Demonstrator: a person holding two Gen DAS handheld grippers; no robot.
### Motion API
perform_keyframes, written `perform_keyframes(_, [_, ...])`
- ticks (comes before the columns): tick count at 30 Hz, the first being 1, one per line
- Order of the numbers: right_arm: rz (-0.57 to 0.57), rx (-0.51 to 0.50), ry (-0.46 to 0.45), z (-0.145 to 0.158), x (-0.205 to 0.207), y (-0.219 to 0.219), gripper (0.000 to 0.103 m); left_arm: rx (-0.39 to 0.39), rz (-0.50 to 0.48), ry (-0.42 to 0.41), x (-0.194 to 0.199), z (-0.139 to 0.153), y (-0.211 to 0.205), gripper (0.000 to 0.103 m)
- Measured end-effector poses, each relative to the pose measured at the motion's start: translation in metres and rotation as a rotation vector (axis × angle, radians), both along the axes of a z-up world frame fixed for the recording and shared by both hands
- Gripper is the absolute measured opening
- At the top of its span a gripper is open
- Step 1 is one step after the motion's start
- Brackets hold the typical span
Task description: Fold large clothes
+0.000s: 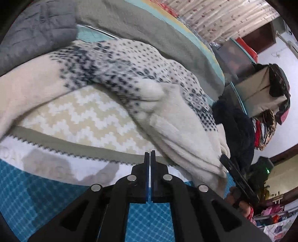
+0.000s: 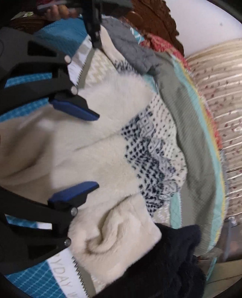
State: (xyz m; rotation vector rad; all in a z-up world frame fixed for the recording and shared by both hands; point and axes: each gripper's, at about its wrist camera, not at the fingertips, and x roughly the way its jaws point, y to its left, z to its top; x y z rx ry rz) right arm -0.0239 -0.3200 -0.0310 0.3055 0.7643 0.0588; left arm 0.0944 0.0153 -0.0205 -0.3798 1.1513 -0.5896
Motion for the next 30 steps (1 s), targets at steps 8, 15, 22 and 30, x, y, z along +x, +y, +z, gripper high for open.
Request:
perform_keyframes(8, [0.006, 0.026, 0.026, -0.005, -0.056, -0.003, 0.069, 0.062, -0.071, -0.061, 0.034, 0.013, -0.046, 0.024])
perform_keyframes(15, [-0.011, 0.048, 0.028, -0.005, -0.058, -0.012, 0.069, 0.108, -0.169, -0.066, 0.065, -0.002, -0.095, 0.025])
perform_keyframes(22, [-0.028, 0.036, 0.020, -0.004, -0.053, -0.015, 0.069, 0.050, -0.211, -0.042, 0.066, -0.021, -0.106, 0.022])
perform_keyframes(30, [-0.034, 0.030, -0.004, 0.004, -0.061, -0.014, 0.069, -0.062, -0.176, -0.125, 0.029, 0.025, -0.037, 0.022])
